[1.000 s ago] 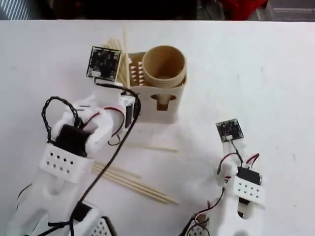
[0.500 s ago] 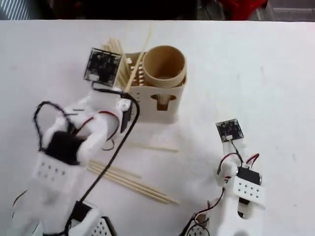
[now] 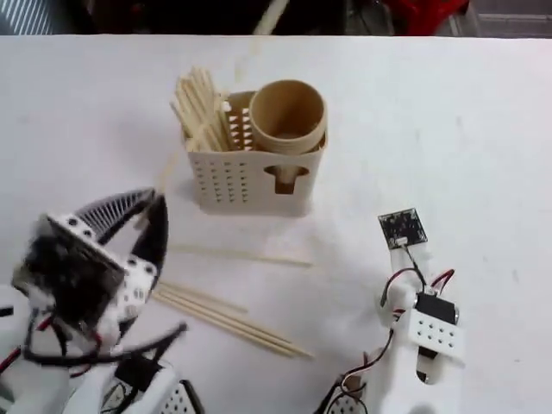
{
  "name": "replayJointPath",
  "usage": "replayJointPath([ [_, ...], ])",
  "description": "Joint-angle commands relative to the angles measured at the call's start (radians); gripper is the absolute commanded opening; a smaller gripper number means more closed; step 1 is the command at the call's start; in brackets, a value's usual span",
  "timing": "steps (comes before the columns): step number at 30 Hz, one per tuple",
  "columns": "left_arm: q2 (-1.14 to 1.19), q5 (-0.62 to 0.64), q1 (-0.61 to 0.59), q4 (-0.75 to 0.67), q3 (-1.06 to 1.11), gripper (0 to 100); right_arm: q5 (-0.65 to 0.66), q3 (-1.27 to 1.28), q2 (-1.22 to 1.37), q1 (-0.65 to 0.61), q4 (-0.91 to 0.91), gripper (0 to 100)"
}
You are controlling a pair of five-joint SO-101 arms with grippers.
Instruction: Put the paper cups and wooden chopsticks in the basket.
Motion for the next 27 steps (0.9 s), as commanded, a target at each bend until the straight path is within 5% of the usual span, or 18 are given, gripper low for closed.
replayJointPath([
  [1,-0.007,-0.245,0.197,0.120,-0.032,2,-0.003,-0.006,-0.018,-0.013,-0.016,18.0],
  [11,-0.001,-0.626,0.315,0.086,0.385,2,-0.003,-0.006,-0.018,-0.013,-0.016,18.0],
  [20,0.001,-0.864,-0.019,-0.255,0.867,2,-0.003,-0.006,-0.018,-0.013,-0.016,18.0],
  [27,0.001,-0.924,-0.101,-0.430,1.112,3,-0.005,-0.006,-0.018,-0.013,-0.016,18.0],
])
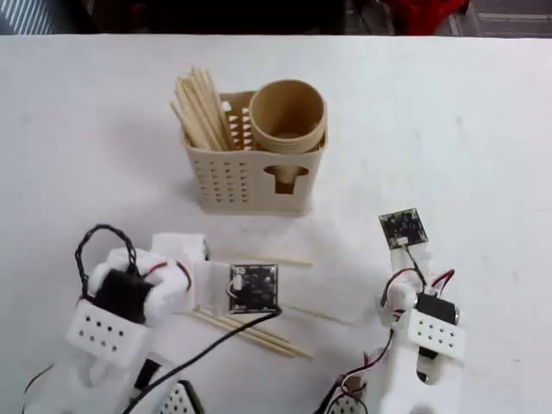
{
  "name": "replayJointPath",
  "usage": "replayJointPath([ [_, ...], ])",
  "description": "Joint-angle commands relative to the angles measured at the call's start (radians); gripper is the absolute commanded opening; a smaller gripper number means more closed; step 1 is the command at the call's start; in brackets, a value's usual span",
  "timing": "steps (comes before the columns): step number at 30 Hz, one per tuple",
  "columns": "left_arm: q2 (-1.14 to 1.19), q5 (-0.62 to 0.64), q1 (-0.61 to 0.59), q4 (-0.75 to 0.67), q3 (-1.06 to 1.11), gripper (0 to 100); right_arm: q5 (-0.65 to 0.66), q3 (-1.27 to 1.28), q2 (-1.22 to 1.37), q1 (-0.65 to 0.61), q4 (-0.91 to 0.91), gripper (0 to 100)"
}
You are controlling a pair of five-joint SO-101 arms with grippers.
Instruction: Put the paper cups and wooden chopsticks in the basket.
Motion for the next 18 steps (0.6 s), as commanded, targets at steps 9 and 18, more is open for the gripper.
replayJointPath([
  [9,-0.024,0.201,-0.154,-0.068,-0.235,13,-0.002,-0.006,-0.018,-0.015,-0.013,18.0],
  [18,0.156,0.758,-0.389,0.078,-0.790,13,0.146,-0.196,-0.008,-0.216,0.266,18.0],
])
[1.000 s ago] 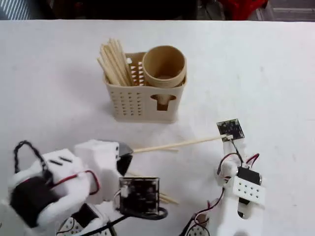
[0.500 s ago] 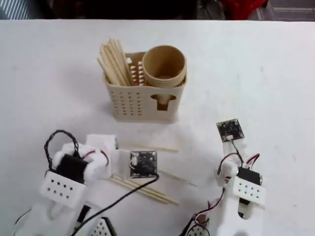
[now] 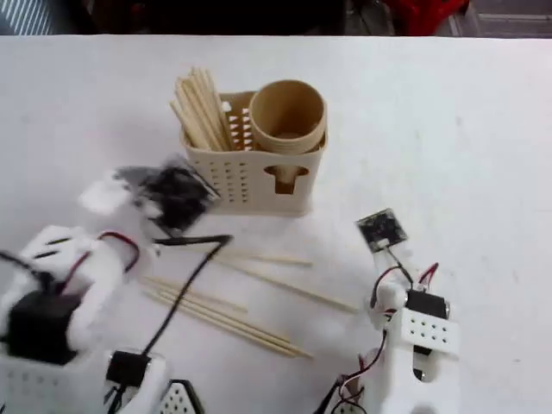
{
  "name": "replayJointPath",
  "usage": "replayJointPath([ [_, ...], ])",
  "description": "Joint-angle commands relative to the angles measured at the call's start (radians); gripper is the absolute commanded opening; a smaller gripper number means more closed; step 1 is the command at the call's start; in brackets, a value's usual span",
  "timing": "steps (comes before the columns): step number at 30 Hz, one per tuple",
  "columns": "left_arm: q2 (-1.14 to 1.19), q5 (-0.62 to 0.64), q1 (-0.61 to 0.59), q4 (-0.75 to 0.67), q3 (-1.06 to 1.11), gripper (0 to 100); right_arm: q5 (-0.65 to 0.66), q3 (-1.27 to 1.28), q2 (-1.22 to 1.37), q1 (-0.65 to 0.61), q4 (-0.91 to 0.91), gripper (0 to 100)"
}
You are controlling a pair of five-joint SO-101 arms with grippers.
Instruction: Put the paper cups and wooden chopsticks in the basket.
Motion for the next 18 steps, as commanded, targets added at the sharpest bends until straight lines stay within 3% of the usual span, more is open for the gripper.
replayJointPath([
  [1,0.213,0.235,-0.205,0.037,-0.232,13,0.044,-0.209,-0.008,-0.101,0.216,18.0],
  [4,0.432,0.408,-0.332,0.043,-0.305,13,0.044,-0.399,-0.007,-0.220,0.363,18.0],
  [9,0.776,0.654,-0.378,0.037,-0.330,13,0.041,-0.565,0.030,-0.513,0.484,18.3],
  [13,0.981,0.769,-0.378,-0.038,-0.327,13,0.048,-0.565,0.182,-0.696,0.421,18.3],
  [18,1.079,0.779,-0.414,-0.135,-0.325,13,0.086,-0.571,0.450,-0.751,0.254,18.4],
])
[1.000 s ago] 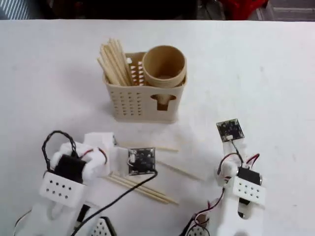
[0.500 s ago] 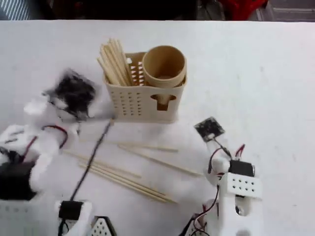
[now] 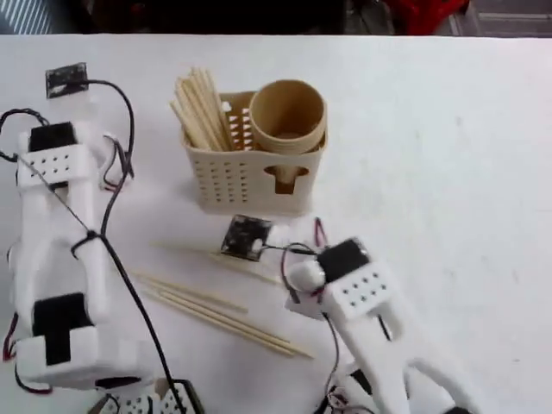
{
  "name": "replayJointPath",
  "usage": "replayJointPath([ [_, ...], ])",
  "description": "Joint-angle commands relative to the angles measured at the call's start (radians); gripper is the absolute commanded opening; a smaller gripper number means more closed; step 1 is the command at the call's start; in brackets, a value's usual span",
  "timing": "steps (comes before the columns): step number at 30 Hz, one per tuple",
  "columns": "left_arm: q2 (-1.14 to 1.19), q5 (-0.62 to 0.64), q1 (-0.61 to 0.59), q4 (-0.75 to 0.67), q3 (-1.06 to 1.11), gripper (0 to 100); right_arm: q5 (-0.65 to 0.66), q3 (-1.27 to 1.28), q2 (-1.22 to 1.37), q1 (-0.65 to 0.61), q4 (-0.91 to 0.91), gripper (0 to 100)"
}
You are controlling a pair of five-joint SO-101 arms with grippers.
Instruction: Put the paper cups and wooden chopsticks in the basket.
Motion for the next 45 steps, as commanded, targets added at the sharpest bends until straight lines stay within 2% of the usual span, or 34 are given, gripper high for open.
replayJointPath([
  [1,0.067,0.021,-0.050,-0.094,-0.037,13,0.029,-0.044,0.168,-0.025,-0.136,18.4],
  [8,0.177,0.020,-0.084,-0.262,0.026,13,0.066,-0.038,0.349,-0.024,-0.348,18.3],
  [11,0.200,0.021,-0.084,-0.276,0.025,13,0.107,-0.037,0.418,-0.031,-0.392,18.3],
  [16,0.219,0.021,-0.081,-0.284,0.025,13,0.104,-0.049,0.556,-0.018,-0.473,17.8],
  [18,0.222,0.021,-0.079,-0.298,0.026,13,0.064,-0.074,0.562,0.004,-0.464,13.4],
  [21,0.229,0.021,-0.081,-0.304,0.026,13,0.020,-0.080,0.562,0.028,-0.498,0.5],
  [23,0.237,0.021,-0.081,-0.304,0.026,13,0.011,-0.081,0.558,0.036,-0.507,2.9],
  [26,0.242,0.023,-0.081,-0.304,0.026,13,0.003,-0.075,0.490,0.033,-0.481,1.9],
  [29,0.243,0.023,-0.082,-0.304,0.021,13,0.002,-0.075,0.355,0.033,-0.381,1.7],
  [33,0.243,0.023,-0.082,-0.304,0.021,13,-0.009,-0.077,0.101,0.031,-0.255,1.7],
  [37,0.243,0.023,-0.082,-0.304,0.021,13,-0.077,-0.104,-0.159,0.027,-0.183,1.7],
  [42,0.243,0.023,-0.082,-0.304,0.025,13,-0.233,-0.275,-0.367,-0.056,-0.223,1.7],
  [45,0.243,0.023,-0.081,-0.302,0.026,13,-0.336,-0.419,-0.364,-0.097,-0.384,1.7],
])
